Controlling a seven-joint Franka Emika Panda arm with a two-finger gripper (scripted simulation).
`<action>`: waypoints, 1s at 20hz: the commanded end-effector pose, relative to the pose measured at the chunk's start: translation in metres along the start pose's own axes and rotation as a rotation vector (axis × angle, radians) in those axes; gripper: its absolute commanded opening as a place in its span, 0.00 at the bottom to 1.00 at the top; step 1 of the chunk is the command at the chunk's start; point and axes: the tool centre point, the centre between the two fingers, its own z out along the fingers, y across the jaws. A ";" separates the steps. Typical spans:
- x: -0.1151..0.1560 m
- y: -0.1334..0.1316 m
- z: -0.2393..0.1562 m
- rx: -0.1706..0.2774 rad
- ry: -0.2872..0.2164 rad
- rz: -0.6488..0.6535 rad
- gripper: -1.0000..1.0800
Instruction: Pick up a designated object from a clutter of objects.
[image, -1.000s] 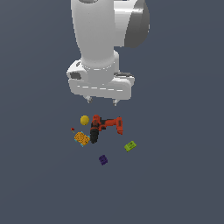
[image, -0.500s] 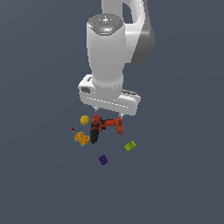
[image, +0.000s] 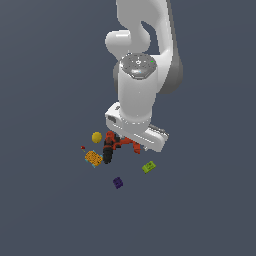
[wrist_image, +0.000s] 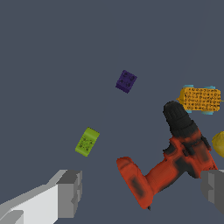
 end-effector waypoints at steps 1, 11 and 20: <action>-0.001 -0.009 0.014 0.001 0.001 0.053 0.96; -0.008 -0.044 0.072 0.003 0.005 0.261 0.96; -0.018 -0.068 0.117 0.005 0.008 0.417 0.96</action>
